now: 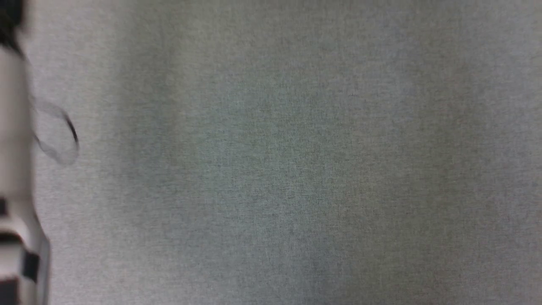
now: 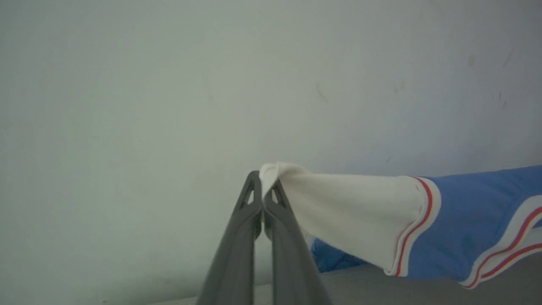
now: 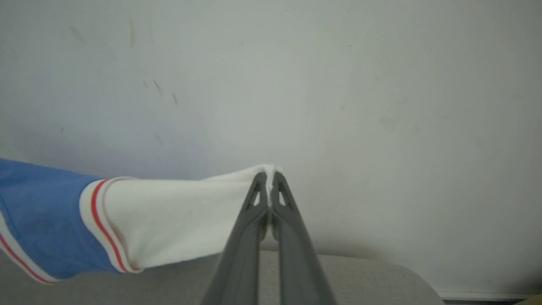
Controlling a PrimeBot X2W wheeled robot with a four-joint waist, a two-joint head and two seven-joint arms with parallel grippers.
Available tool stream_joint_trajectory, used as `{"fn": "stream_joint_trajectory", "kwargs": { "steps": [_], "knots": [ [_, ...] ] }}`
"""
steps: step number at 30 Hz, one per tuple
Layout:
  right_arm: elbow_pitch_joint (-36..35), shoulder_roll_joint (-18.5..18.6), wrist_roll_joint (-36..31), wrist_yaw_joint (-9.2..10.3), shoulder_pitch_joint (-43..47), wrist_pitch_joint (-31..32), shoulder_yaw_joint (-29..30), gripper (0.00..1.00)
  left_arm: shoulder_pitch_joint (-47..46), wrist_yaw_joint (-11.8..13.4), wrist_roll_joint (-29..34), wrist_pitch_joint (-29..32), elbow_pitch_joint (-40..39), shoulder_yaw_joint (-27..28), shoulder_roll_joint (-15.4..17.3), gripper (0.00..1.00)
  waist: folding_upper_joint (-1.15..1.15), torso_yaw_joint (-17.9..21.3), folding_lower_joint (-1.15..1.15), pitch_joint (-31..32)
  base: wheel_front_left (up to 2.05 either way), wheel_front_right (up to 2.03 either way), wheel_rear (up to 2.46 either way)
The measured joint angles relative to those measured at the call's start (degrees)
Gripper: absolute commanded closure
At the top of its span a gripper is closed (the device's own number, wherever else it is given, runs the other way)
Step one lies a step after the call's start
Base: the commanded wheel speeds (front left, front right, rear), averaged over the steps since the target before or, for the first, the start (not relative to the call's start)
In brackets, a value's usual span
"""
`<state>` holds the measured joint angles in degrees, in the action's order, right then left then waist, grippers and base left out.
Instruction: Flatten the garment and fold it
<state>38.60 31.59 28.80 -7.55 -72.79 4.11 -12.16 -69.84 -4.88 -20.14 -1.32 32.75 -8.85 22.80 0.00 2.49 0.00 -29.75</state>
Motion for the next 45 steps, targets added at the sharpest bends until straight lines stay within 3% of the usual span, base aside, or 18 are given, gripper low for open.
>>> {"fn": "stream_joint_trajectory", "kwargs": {
  "steps": [5, 11, 19, 25, 36, 41, 42, 43, 45],
  "knots": [
    [0.24, 1.80, 3.11, 0.00, 13.30, 0.07, -4.04, 1.00, 14.74, -0.64, -0.01, 0.55, 1.18, -2.48, 0.37, 1.00, 0.01, -0.52, -0.01, 3.85, 0.00, 0.00, 0.00],
    [-0.76, 4.97, 7.15, -0.08, 26.71, 4.22, -7.19, 1.00, 30.49, -1.21, -1.78, 3.97, -1.51, -3.14, 3.59, 1.00, 0.01, -0.85, -0.02, 9.68, 0.00, 0.00, 0.00],
    [-5.14, 9.67, 11.92, -0.15, 38.60, 12.32, -7.51, 1.00, 45.51, -1.75, -6.19, 12.52, -10.72, -2.07, 9.11, 1.00, 0.01, -1.15, -0.03, 17.80, 0.00, 0.00, 0.00],
    [-10.70, 12.68, 15.21, -0.14, 49.29, 19.60, -6.30, 1.00, 59.95, -2.03, -12.50, 21.82, -22.29, -1.49, 11.01, 1.00, 0.01, -1.39, -0.03, 23.22, 0.00, 0.00, 0.00],
    [-19.09, 15.13, 18.78, -0.12, 71.35, 36.96, 4.01, 1.00, 81.03, 4.90, -19.24, 36.66, -38.87, -1.71, 12.77, 1.00, 0.01, -2.48, -0.01, 26.33, 0.00, 0.00, 0.00],
    [-23.02, 13.05, 15.10, -0.08, 76.04, 39.16, 9.39, 1.00, 84.42, 6.31, -19.09, 39.45, -42.42, -4.71, 11.78, 1.00, 0.01, -2.89, 0.00, 24.85, 0.00, 0.00, 0.00],
    [-23.63, 12.09, 14.36, -0.08, 76.22, 39.17, 10.66, 0.98, 84.33, 6.44, -18.97, 39.11, -42.77, -5.08, 11.34, 1.00, 0.01, -3.02, 0.00, 24.52, 0.00, 0.00, 0.00],
    [-24.40, 11.18, 13.32, -0.07, 76.24, 38.85, 11.91, 0.00, 84.18, 6.44, -18.86, 39.05, -43.07, -5.57, 10.94, 1.00, 0.01, -3.16, 0.00, 24.16, 0.00, 0.00, 0.00],
    [-26.46, 10.01, 11.88, -0.05, 76.17, 39.11, 13.21, 0.00, 83.53, 6.44, -18.98, 38.88, -43.62, -6.30, 9.71, 1.00, 0.01, -3.52, 0.00, 23.38, 0.00, 0.00, 0.00]
  ]
}}
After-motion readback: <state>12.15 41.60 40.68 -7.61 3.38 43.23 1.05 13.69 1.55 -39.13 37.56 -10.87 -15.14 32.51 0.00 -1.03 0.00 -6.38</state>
